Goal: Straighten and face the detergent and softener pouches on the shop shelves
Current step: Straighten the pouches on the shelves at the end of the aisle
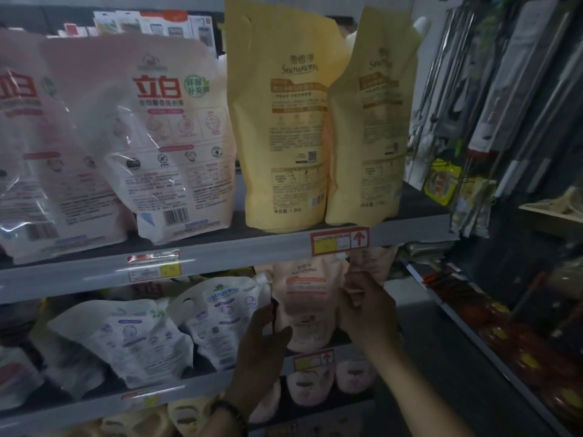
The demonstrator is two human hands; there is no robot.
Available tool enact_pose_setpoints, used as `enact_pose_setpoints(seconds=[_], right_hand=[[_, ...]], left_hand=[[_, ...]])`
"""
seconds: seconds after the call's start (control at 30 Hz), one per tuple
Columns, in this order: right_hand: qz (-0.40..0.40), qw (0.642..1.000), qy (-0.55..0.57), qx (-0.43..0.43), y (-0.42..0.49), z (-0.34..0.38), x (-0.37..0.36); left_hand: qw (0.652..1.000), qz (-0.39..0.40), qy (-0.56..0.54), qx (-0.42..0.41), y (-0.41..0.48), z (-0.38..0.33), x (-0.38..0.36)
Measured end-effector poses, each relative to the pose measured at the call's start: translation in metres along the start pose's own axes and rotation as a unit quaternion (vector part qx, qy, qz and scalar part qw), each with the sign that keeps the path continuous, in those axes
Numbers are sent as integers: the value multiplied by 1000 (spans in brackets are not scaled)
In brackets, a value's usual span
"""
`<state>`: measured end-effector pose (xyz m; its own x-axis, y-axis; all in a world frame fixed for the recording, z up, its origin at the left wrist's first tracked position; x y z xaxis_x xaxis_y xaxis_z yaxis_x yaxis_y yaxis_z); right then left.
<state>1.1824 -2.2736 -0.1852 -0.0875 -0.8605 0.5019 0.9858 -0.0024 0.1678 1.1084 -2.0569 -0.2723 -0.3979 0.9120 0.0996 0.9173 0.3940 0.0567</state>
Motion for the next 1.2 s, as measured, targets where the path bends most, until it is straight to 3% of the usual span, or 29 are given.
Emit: enact_pose_setpoints(seconds=[0.4,0.63,0.8,1.2], right_hand=[[-13,997,53,-51,22,-51,32],[19,992,88,-89,77,-75,62],[20,993,91,-78,128,-98,71],[156,985,78,7,182,-110,60]], left_hand=[[997,55,49,-15,0,-11,-51],[999,46,-5,7,8,-21,-110],[999,31,15,4,14,-37,-150],[999,-46,23,-3,19,-52,-191]])
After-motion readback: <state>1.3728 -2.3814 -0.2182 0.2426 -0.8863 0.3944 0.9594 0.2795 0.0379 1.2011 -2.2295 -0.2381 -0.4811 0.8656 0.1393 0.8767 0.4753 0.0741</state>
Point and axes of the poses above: each hand's wrist, its own y-axis towards the middle knuckle, its own x-axis out of the back of the hand, z = x × y, the point moved 7 cm from there along y, towards the middle knuckle, and after that the axes turned 9 degrees about -x, right-handed, at the moved point
